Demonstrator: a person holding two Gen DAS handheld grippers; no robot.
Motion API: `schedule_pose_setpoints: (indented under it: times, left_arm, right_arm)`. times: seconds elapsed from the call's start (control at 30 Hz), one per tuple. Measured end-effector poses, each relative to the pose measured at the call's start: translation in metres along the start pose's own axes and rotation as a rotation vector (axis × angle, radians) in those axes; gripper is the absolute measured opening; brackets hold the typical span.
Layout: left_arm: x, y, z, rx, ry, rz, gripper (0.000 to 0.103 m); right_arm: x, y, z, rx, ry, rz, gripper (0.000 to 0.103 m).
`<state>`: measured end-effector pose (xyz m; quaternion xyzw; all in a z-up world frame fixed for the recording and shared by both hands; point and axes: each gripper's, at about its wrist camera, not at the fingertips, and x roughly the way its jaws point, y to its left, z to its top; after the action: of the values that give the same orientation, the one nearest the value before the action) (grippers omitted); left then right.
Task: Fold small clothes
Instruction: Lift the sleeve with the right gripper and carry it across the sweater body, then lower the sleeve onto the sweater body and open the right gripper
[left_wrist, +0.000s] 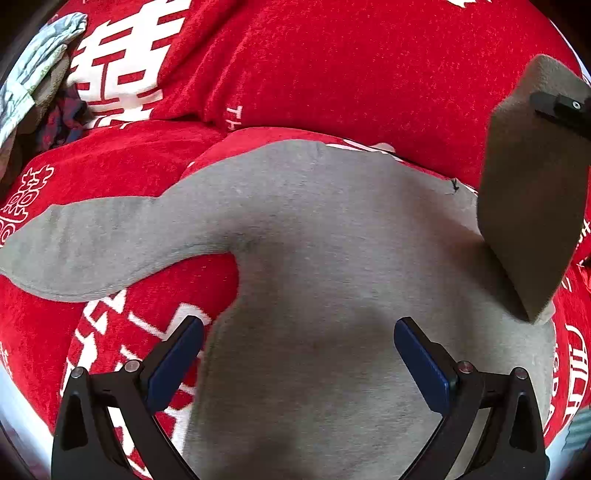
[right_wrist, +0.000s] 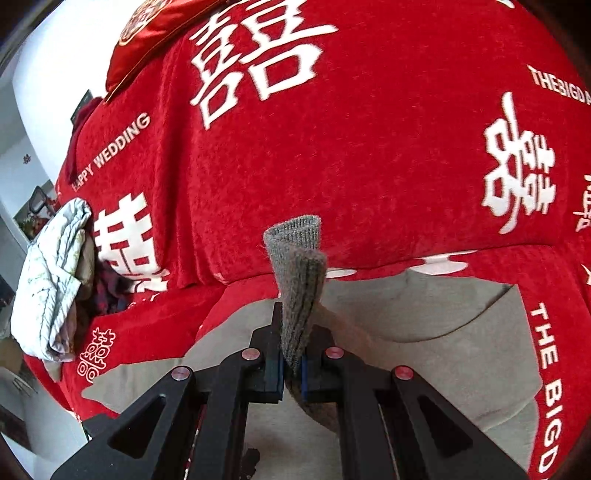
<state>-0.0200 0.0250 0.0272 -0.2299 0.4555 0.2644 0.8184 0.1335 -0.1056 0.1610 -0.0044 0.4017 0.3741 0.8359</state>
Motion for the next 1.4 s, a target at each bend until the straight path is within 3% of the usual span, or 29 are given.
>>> schedule_pose_setpoints:
  times: [0.57,0.97,1.07,1.17,1.3,1.4]
  left_arm:
    - [0.006,0.028,-0.01,-0.052,0.021,0.009,0.103]
    - [0.003,0.026,-0.011,-0.05,0.02,0.003,0.103]
    - [0.002,0.028,-0.013,-0.056,0.023,0.004,0.103]
    - [-0.001,0.032,-0.016,-0.066,0.023,0.004,0.103]
    - [-0.004,0.038,-0.019,-0.073,0.023,0.016,0.103]
    - [-0.003,0.04,-0.02,-0.082,0.029,0.025,0.103]
  right_arm:
    - [0.021,0.05,-0.046,-0.129,0.121,0.077,0.006]
    - [0.046,0.028,-0.049,-0.182,0.133,-0.095,0.006]
    - [0.052,0.03,-0.055,-0.193,0.166,-0.072,0.006]
    - [0.063,0.036,-0.063,-0.186,0.236,0.015,0.007]
    - [0.072,0.036,-0.068,-0.137,0.3,0.112,0.011]
    - [0.07,0.032,-0.066,-0.114,0.301,0.126,0.019]
